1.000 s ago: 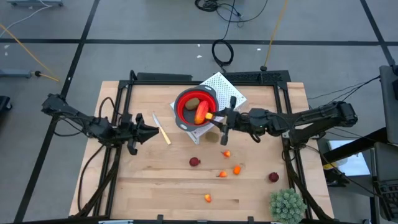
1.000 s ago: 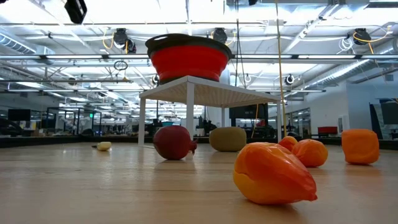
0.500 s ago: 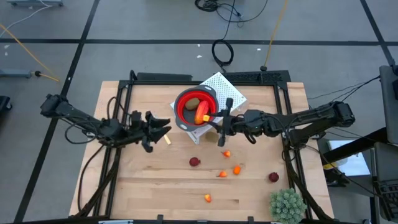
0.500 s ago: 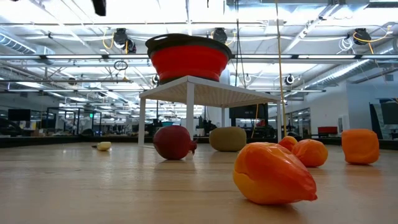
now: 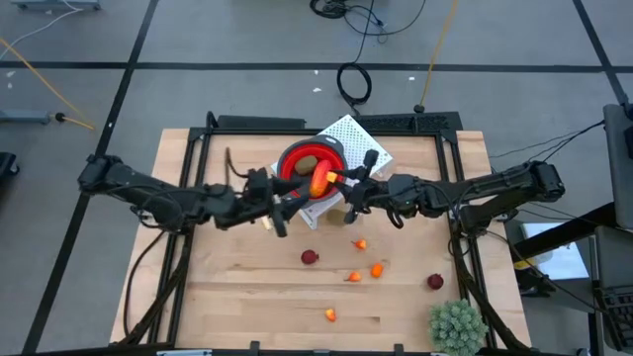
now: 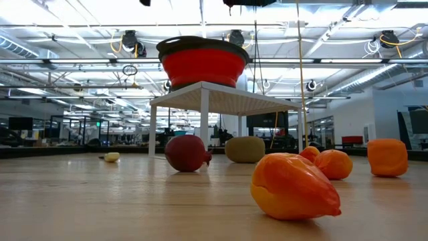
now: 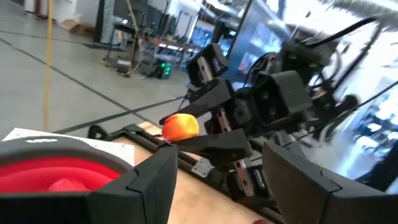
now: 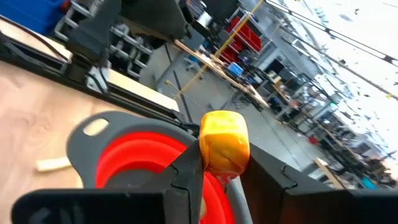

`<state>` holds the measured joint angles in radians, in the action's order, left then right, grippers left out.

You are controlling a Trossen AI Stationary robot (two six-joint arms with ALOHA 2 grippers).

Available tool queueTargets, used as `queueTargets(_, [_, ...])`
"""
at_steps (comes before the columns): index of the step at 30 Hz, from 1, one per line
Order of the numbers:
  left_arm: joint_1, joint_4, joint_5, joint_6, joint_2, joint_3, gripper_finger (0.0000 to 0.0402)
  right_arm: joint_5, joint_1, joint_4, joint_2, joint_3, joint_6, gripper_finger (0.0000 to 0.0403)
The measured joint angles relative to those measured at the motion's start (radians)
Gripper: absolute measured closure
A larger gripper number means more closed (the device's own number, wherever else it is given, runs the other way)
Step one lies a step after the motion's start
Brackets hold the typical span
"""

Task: Pick & Place Fruit
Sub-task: Put the peach into the red strainer bowl on the shelf

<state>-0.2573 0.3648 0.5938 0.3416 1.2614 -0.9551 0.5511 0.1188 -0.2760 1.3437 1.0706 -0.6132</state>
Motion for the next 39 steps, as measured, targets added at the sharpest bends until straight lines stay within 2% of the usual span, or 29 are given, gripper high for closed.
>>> queueTargets(11, [0.057,-0.227,0.031,-0.131,0.186,-0.233,0.0167,0.012,0.000,0.005,0.000,0.000,-0.014,0.0319])
queueTargets(19, [0.094,-0.297,0.081,-0.139,0.259,-0.343,0.0167,0.156,0.013,0.013,0.000,0.000,-0.129,0.0319])
queueTargets(29, [0.129,-0.293,0.027,-0.146,0.259,-0.352,0.0167,0.159,0.014,0.006,0.000,0.000,-0.198,0.0319])
queueTargets(39, [0.140,-0.295,0.032,-0.145,0.260,-0.352,0.0167,0.156,0.014,-0.012,0.002,0.000,-0.245,0.0319])
